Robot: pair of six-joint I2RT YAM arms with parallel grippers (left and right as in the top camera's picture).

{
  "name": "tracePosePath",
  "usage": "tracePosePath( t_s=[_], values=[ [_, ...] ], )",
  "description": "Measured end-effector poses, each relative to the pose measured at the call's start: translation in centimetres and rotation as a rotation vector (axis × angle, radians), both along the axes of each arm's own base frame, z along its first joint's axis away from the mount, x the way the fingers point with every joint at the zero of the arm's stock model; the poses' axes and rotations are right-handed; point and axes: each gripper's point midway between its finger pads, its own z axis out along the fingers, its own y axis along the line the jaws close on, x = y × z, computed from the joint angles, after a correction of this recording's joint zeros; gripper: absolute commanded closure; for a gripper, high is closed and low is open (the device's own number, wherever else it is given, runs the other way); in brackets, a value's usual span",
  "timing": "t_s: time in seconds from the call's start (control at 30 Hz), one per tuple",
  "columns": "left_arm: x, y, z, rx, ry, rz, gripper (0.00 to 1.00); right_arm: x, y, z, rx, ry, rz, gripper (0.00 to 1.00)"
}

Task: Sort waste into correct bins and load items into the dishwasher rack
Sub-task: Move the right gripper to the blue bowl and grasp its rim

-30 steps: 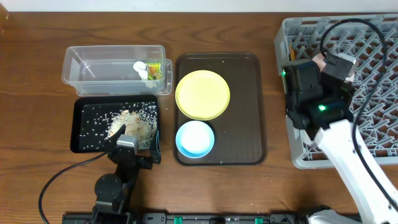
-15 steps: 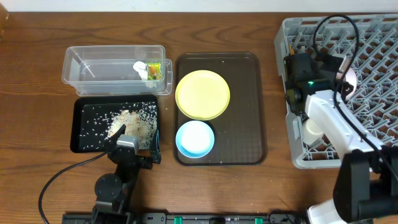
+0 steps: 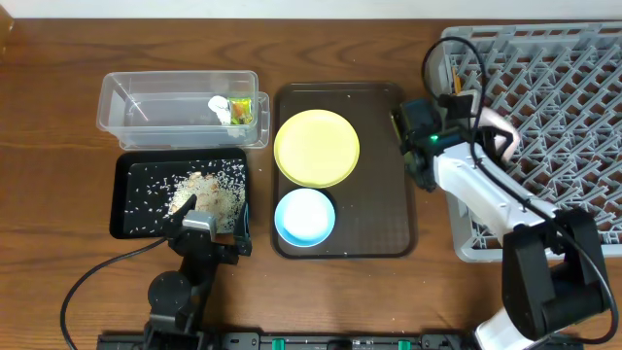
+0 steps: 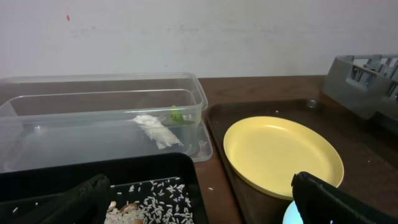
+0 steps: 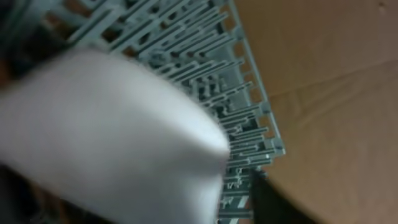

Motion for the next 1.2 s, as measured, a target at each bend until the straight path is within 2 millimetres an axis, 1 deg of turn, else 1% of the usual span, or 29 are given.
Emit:
tracePosePath(
  t_s=[0.07, 0.13, 0.2, 0.27, 0.3, 0.37, 0.43, 0.5, 0.53, 0.57, 0.6, 0.67, 0.73, 0.87, 0.93, 0.97, 1.03, 1.1, 1.13, 1.2],
  values=[
    [0.0, 0.0, 0.0, 0.000, 0.000, 0.000, 0.05, -0.3, 0.9, -0.5, 0.023, 0.037, 0.027, 0.38],
    [0.0, 0.0, 0.0, 0.000, 0.000, 0.000, 0.05, -0.7, 1.9, -0.9, 0.073, 0.060, 0.056, 0.38],
    [0.0, 0.0, 0.0, 0.000, 0.000, 0.000, 0.05, -1.0, 3.2, -0.7, 0.148, 0.055, 0.090, 0.37],
    [0.0, 0.0, 0.0, 0.000, 0.000, 0.000, 0.05, -1.3, 5.1, -0.1, 0.266, 0.036, 0.142, 0.41],
    [0.0, 0.0, 0.0, 0.000, 0.000, 0.000, 0.05, -1.5, 6.2, 0.2, 0.340, 0.030, 0.174, 0.42],
    [0.0, 0.0, 0.0, 0.000, 0.000, 0.000, 0.05, -2.1, 9.5, 0.9, 0.542, 0.023, 0.265, 0.48],
    [0.0, 0.0, 0.0, 0.000, 0.000, 0.000, 0.05, -2.7, 13.1, 1.4, 0.730, 0.042, 0.359, 0.48],
    [0.0, 0.0, 0.0, 0.000, 0.000, 0.000, 0.05, -3.4, 16.3, 1.3, 0.891, 0.091, 0.438, 0.47],
    [0.0, 0.0, 0.0, 0.000, 0.000, 0.000, 0.05, -4.1, 18.1, 0.9, 0.962, 0.133, 0.472, 0.47],
    [0.0, 0.0, 0.0, 0.000, 0.000, 0.000, 0.05, -4.9, 19.3, 0.3, 1.014, 0.182, 0.489, 0.47],
    [0.0, 0.0, 0.0, 0.000, 0.000, 0.000, 0.05, -5.9, 20.7, -0.4, 1.069, 0.242, 0.502, 0.47],
    [0.0, 0.0, 0.0, 0.000, 0.000, 0.000, 0.05, -7.8, 23.0, -2.2, 1.134, 0.355, 0.508, 0.47],
    [0.0, 0.0, 0.0, 0.000, 0.000, 0.000, 0.05, -9.5, 25.0, -4.2, 1.172, 0.456, 0.507, 0.48],
    [0.0, 0.0, 0.0, 0.000, 0.000, 0.000, 0.05, -11.7, 28.1, -7.5, 1.205, 0.588, 0.522, 0.49],
    [0.0, 0.0, 0.0, 0.000, 0.000, 0.000, 0.05, -12.5, 29.4, -8.8, 1.204, 0.624, 0.527, 0.50],
    [0.0, 0.0, 0.0, 0.000, 0.000, 0.000, 0.05, -12.8, 29.7, -9.4, 1.197, 0.632, 0.512, 0.51],
    [0.0, 0.0, 0.0, 0.000, 0.000, 0.000, 0.05, -13.2, 29.5, -10.6, 1.167, 0.636, 0.468, 0.57],
    [0.0, 0.0, 0.0, 0.000, 0.000, 0.000, 0.05, -13.2, 29.0, -11.8, 1.132, 0.631, 0.419, 0.75],
    [0.0, 0.0, 0.0, 0.000, 0.000, 0.000, 0.05, -13.0, 28.8, -12.5, 1.118, 0.622, 0.394, 0.82],
    [0.0, 0.0, 0.0, 0.000, 0.000, 0.000, 0.05, -12.8, 28.3, -13.5, 1.098, 0.616, 0.352, 0.91]
  ],
)
